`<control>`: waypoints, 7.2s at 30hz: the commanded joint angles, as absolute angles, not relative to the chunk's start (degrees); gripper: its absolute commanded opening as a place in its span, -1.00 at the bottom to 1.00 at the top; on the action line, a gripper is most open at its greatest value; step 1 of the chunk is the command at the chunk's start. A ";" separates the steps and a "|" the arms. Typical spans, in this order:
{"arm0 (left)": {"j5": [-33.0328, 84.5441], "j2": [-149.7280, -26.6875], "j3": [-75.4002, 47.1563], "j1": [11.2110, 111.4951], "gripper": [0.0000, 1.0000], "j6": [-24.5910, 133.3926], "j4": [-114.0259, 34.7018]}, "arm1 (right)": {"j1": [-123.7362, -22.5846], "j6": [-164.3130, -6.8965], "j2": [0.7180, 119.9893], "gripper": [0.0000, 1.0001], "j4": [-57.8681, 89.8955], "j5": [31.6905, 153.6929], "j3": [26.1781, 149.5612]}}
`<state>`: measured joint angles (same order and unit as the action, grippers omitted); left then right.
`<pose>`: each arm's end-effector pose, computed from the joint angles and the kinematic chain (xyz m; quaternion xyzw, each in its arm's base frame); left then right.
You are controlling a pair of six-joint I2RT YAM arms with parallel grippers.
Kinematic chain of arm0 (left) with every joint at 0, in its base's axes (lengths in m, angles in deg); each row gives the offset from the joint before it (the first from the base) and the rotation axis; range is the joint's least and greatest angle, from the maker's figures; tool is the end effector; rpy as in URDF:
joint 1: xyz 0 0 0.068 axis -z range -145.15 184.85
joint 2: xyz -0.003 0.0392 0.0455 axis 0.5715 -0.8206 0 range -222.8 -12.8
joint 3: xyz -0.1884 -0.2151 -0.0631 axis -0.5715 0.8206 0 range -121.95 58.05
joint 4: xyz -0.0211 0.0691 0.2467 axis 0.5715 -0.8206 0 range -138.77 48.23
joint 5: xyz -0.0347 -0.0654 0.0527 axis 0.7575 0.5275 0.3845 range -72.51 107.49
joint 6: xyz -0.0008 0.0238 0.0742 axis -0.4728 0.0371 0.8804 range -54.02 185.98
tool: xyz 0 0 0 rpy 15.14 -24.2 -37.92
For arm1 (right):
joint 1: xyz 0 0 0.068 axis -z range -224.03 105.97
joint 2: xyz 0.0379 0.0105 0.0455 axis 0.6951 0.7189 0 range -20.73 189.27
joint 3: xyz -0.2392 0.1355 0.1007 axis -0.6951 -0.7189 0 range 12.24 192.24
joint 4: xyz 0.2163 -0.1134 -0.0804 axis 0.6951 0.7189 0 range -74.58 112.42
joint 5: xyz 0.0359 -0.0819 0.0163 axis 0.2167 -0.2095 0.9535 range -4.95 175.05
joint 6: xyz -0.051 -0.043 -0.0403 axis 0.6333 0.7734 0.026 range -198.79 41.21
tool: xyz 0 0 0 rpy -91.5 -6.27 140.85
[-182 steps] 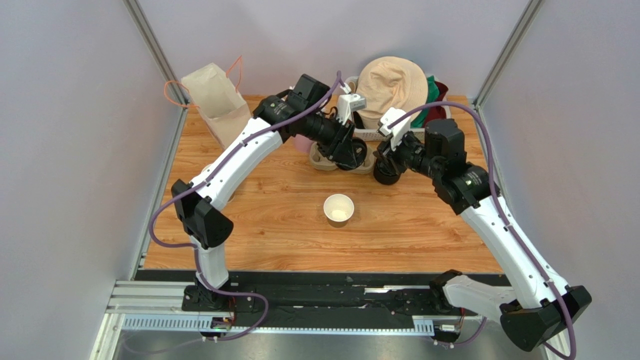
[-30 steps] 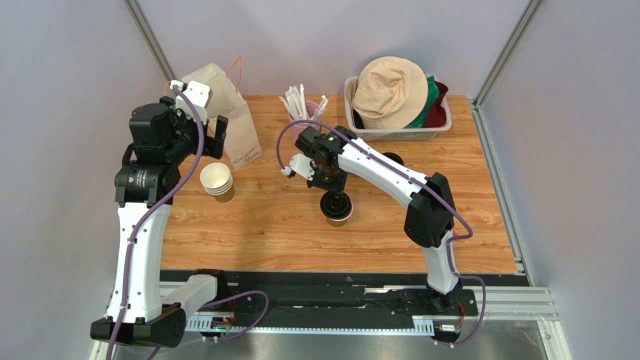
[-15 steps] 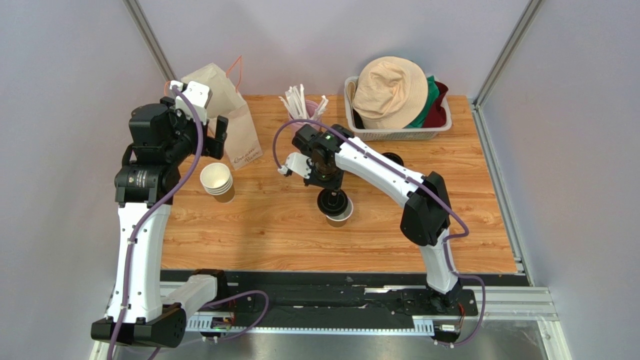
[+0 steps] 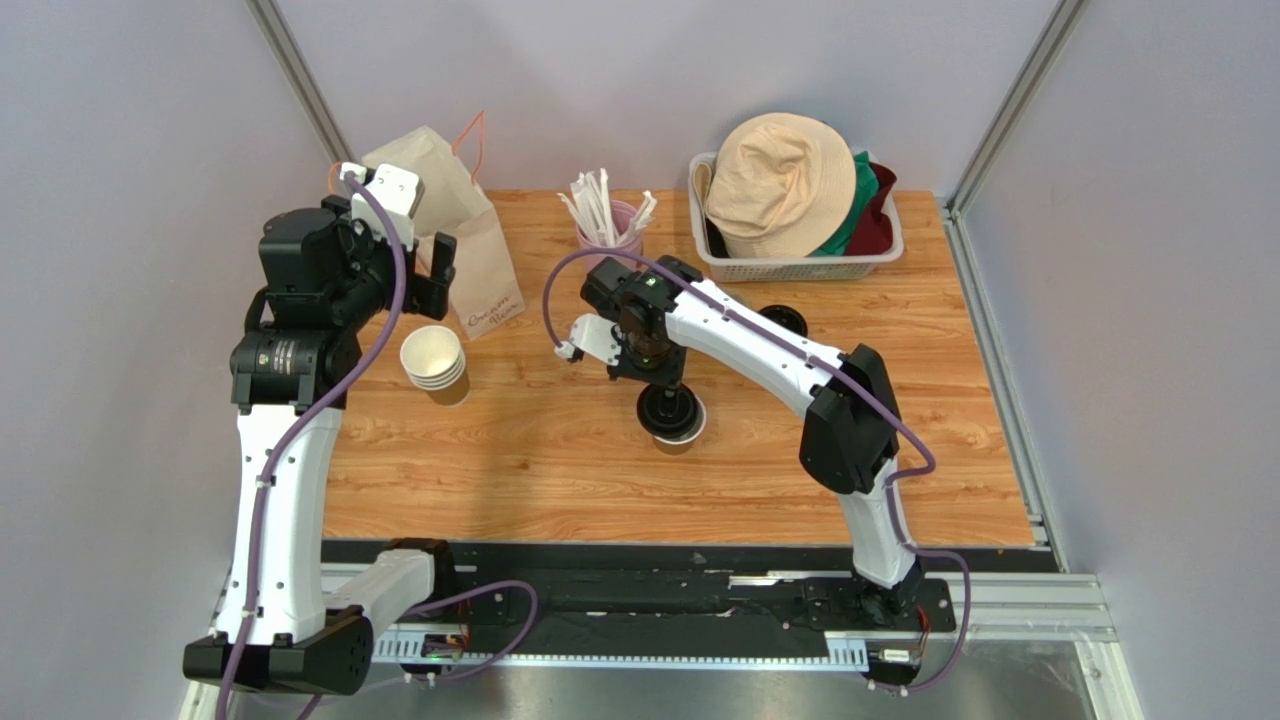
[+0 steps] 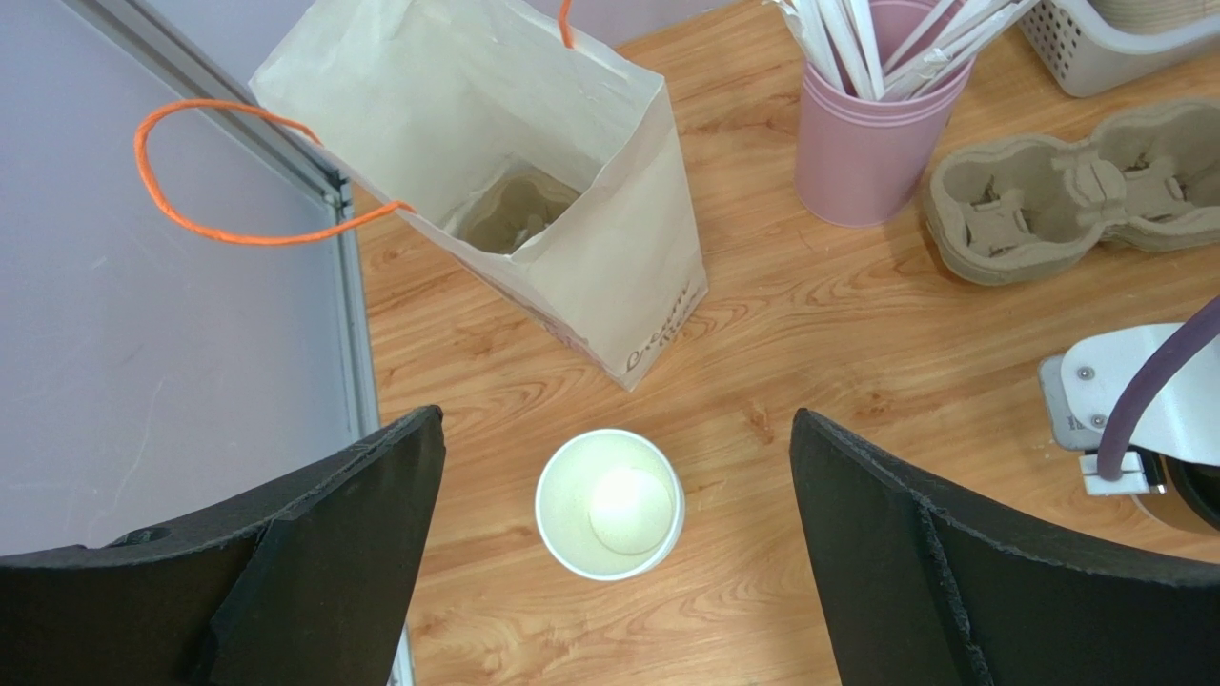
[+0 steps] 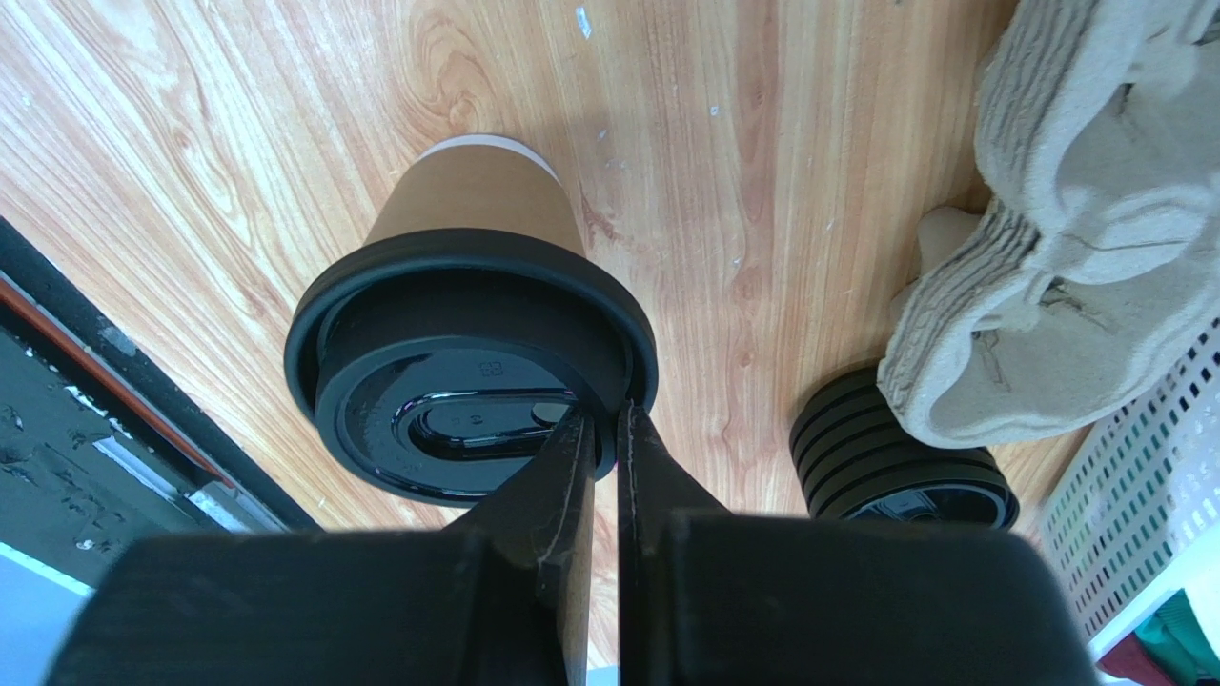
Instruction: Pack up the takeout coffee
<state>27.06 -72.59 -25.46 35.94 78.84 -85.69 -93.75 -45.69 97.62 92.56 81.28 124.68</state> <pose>0.2034 -0.0150 0.4628 0.1465 0.8055 -0.0095 0.5741 0.2733 0.3154 0.2595 -0.6583 0.7495 -0.0237 0.0647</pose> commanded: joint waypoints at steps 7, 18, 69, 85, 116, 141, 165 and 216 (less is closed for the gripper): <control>28.13 -71.78 -25.10 35.38 0.98 77.23 -84.22 | -94.04 -44.78 94.23 -0.97 104.89 79.86 123.59; 28.48 -72.04 -24.83 35.21 0.98 76.88 -83.87 | -94.31 -44.60 92.22 -0.97 105.50 78.81 121.75; 31.03 -72.22 -23.95 33.89 0.98 75.83 -83.60 | -94.92 -45.13 96.87 -0.89 105.95 77.76 122.80; 32.52 -72.48 -23.87 33.71 0.98 75.65 -83.60 | -94.66 -45.66 94.15 -0.12 105.42 79.86 130.00; 53.43 -100.68 -27.03 59.99 0.98 71.35 -91.60 | -69.61 -64.64 51.61 0.32 71.67 95.07 88.62; 55.02 -119.14 -30.37 69.22 0.93 64.93 -87.21 | -57.04 -64.82 43.08 0.29 68.06 100.52 80.70; 53.27 -124.07 -29.06 70.01 0.37 64.57 -85.36 | -57.04 -64.64 40.71 0.24 67.62 102.71 78.24; 40.79 -121.26 -24.13 70.71 0.00 65.37 -82.99 | -59.94 -88.02 79.91 -0.19 46.45 148.77 72.18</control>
<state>51.45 -120.61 -26.20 70.93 62.25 -82.87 -59.10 -87.17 79.17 49.13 147.35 72.55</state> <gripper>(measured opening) 0.502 0.414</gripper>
